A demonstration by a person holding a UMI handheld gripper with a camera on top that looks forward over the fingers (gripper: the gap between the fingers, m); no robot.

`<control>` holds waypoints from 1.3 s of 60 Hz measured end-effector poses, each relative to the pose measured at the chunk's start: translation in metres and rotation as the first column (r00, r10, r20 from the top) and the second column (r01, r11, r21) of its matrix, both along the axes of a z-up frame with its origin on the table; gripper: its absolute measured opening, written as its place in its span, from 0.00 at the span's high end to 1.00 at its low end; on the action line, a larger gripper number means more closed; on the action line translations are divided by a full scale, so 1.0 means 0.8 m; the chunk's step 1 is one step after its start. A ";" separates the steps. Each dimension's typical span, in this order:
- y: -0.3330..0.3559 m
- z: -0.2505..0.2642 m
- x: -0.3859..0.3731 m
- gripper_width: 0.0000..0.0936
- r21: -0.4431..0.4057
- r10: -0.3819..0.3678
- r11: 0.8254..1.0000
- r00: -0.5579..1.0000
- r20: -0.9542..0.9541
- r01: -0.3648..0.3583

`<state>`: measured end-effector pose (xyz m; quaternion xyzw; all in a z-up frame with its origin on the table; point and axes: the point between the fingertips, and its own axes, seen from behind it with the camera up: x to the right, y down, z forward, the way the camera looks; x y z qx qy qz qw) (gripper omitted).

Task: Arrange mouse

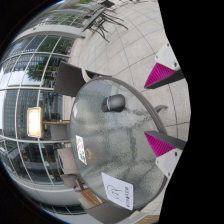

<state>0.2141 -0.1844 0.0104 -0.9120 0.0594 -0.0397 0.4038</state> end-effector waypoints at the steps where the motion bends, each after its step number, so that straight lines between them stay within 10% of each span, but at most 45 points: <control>1: 0.010 -0.002 0.006 0.09 -0.001 0.000 1.000 1.000 -0.001 0.000; 19: 0.172 -0.019 0.058 0.12 0.005 0.019 1.000 0.999 -0.028 -0.018; 50: 0.207 -0.031 0.060 0.70 -0.120 -0.030 0.992 0.999 -0.011 0.029; 65: 0.262 0.217 -0.038 0.70 0.151 -0.094 0.984 0.996 -0.003 0.094; 78: 0.295 0.364 -0.278 0.70 0.332 0.062 0.942 0.998 -0.006 -0.056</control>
